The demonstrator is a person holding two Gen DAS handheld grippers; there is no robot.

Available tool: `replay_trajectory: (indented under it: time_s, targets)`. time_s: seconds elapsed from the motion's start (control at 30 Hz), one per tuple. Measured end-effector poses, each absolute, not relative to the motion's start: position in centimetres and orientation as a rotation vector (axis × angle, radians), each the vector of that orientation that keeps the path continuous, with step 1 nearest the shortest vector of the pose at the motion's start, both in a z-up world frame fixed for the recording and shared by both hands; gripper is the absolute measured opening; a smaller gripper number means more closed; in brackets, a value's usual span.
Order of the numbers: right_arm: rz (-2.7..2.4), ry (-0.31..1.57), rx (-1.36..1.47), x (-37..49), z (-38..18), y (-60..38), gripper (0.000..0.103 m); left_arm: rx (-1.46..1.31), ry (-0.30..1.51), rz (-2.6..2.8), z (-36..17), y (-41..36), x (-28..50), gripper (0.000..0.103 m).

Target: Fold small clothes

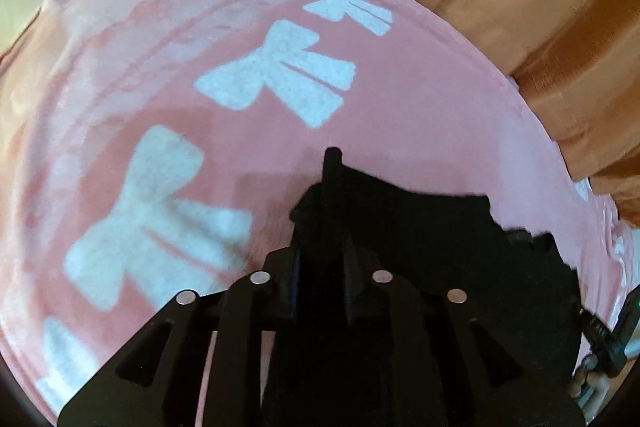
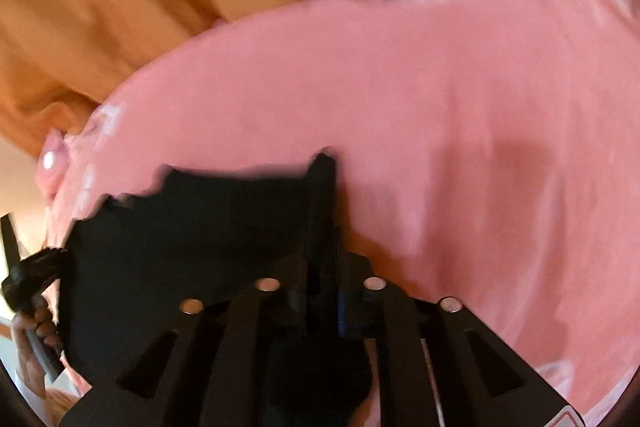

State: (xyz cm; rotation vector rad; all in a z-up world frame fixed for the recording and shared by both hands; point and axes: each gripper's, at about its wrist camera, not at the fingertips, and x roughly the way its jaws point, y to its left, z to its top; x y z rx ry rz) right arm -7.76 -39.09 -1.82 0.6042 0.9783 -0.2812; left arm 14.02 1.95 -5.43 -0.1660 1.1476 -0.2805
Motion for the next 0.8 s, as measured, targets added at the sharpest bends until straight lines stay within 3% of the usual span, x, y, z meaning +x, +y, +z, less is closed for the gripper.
replay_trajectory:
  time_s: [0.07, 0.13, 0.27, 0.33, 0.4, 0.43, 0.47, 0.53, 0.63, 0.8]
  targets:
    - [-0.283, 0.986, 0.581, -8.9, -0.3, -38.8, 0.042, -0.173, 1.141, -0.268, -4.1, 3.8, 11.9, 0.059]
    - [-0.262, 0.977, 0.575, -10.9, 0.9, -38.3, 0.058, -0.182, 1.15, -0.285, -3.8, 5.5, 10.0, 0.072]
    - [-0.178, 1.105, 0.699, -16.4, -0.8, -36.3, 0.061, -0.143, 1.244, -0.305, -6.2, 7.4, 6.3, 0.074]
    - [-0.113, 1.173, 0.739, -17.8, -2.1, -34.6, 0.062, -0.104, 1.19, -0.315, -6.2, 7.8, 4.1, 0.075]
    - [-0.112, 1.142, 0.636, -18.3, -2.0, -32.6, 0.063, -0.092, 1.219, -0.352, -6.4, 7.3, 3.1, 0.075]
    - [-0.115, 1.145, 0.576, -18.0, -1.9, -32.0, 0.059, -0.082, 1.212, -0.343, -6.3, 7.1, 2.9, 0.064]
    - [-0.127, 1.151, 0.506, -17.6, -1.6, -31.4, 0.03, -0.071, 1.212, -0.356, -6.2, 6.8, 2.9, 0.036]
    - [-0.13, 1.137, 0.469, -17.8, -0.7, -31.3, 0.006, -0.078, 1.235, -0.441, -5.7, 6.3, 3.3, 0.011]
    - [-0.138, 1.126, 0.415, -20.3, 1.8, -31.6, 0.003, -0.057, 1.252, -0.455, -5.1, 7.2, 2.0, 0.009]
    - [-0.188, 1.238, 0.42, -21.6, -1.6, -32.6, 0.002, -0.041, 1.303, -0.459, -6.4, 7.9, 0.5, 0.007]
